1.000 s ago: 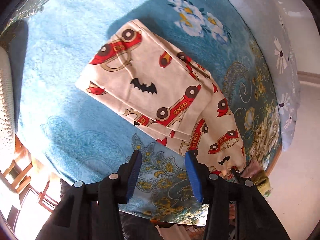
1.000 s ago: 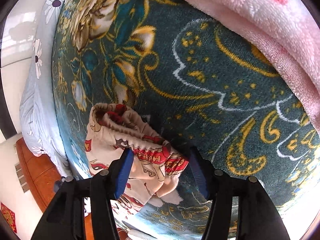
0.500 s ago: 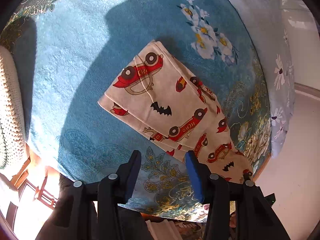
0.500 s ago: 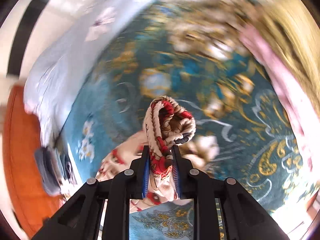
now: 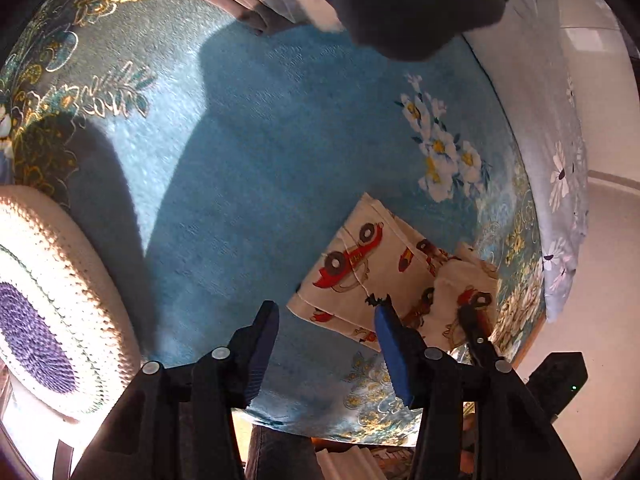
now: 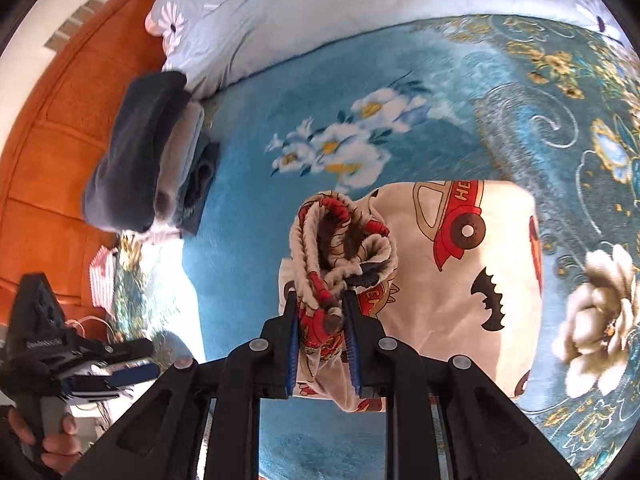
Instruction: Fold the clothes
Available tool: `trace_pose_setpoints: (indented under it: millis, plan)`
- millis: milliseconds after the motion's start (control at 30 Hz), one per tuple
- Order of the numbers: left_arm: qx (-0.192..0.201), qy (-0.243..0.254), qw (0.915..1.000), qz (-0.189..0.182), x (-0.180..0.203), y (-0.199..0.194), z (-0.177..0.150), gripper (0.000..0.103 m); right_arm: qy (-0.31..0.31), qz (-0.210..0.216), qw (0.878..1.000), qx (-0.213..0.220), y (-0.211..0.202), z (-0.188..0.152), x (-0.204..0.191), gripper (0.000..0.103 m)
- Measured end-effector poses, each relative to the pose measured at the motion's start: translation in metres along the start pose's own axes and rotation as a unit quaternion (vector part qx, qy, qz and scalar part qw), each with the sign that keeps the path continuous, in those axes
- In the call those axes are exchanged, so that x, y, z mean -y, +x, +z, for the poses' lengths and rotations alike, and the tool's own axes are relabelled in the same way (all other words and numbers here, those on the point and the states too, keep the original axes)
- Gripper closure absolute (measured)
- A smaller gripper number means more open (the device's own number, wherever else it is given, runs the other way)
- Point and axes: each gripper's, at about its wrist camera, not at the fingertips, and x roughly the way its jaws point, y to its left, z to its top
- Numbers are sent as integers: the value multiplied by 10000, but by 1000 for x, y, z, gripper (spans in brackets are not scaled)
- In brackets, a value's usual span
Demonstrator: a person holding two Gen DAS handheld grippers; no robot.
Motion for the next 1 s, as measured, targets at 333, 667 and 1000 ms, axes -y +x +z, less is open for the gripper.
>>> trace_pose_setpoints:
  millis: [333, 667, 1000]
  plan:
    - [-341, -29, 9994, 47, -17, 25, 23, 46, -338, 501, 9950, -797, 36, -33, -28, 54]
    - [-960, 1380, 9852, 343, 61, 94, 7, 43, 1725, -394, 9840, -210, -20, -42, 116, 54]
    - [-834, 2386, 9495, 1859, 76, 158, 15, 39, 2112, -637, 9750, -268, -21, -61, 156, 54]
